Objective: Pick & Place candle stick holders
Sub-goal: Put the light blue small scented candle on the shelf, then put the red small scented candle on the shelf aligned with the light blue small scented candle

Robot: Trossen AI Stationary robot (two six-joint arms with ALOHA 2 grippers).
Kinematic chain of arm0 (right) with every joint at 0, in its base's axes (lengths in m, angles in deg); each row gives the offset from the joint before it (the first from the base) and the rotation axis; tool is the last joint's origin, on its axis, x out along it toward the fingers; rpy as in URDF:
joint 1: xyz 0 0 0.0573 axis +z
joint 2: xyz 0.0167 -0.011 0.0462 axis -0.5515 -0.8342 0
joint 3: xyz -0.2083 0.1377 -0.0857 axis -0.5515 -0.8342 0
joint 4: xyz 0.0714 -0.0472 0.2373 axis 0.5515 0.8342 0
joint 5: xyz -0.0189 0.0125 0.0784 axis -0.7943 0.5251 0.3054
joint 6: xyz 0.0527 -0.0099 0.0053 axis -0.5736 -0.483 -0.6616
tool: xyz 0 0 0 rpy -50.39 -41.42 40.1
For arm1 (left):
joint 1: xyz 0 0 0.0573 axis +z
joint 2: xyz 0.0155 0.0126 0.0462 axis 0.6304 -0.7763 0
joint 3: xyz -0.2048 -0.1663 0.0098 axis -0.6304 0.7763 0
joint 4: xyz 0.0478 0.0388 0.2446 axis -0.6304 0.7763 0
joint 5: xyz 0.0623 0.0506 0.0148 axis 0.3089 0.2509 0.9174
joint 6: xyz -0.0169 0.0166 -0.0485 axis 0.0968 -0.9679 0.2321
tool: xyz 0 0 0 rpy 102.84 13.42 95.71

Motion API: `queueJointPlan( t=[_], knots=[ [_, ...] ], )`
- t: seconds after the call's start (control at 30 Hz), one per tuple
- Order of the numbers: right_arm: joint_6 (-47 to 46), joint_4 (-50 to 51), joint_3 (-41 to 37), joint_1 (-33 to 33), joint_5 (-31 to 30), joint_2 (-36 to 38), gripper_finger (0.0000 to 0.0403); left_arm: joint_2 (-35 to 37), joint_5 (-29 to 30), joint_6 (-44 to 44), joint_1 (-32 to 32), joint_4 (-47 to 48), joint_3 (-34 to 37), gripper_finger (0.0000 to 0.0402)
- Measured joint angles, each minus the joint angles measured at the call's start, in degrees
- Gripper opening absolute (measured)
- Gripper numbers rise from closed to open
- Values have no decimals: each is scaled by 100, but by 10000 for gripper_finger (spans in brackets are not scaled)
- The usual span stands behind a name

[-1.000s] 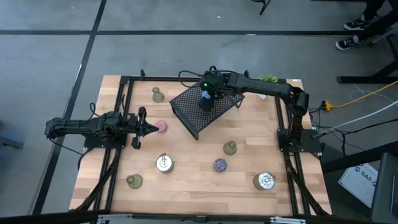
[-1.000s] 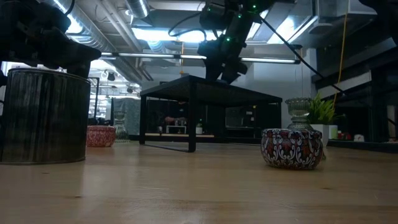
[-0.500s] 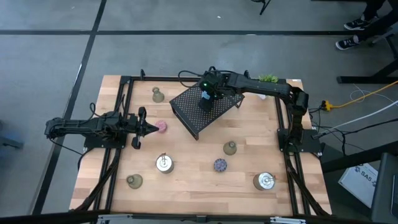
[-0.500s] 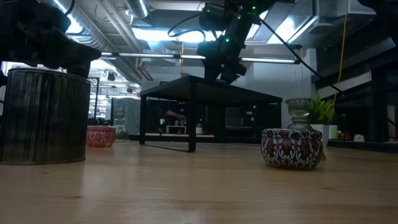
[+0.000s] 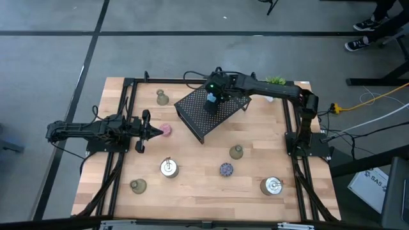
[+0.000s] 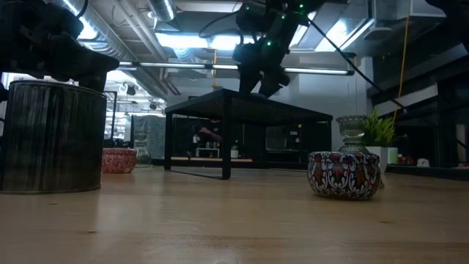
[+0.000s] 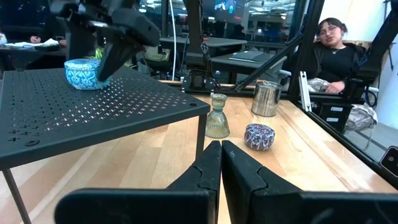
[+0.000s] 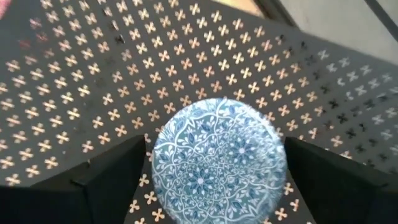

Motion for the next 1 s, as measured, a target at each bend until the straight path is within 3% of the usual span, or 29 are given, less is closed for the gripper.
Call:
queueJointPlan(
  t=[0.5, 1.0],
  knots=[
    [94, 267, -25, 496, 214, 958, 385, 0, 0, -1, -2, -1, 0, 8],
    [94, 671, -1056, 1339, 255, 1854, 385, 0, 0, -2, 0, 0, 0, 6]
  ],
)
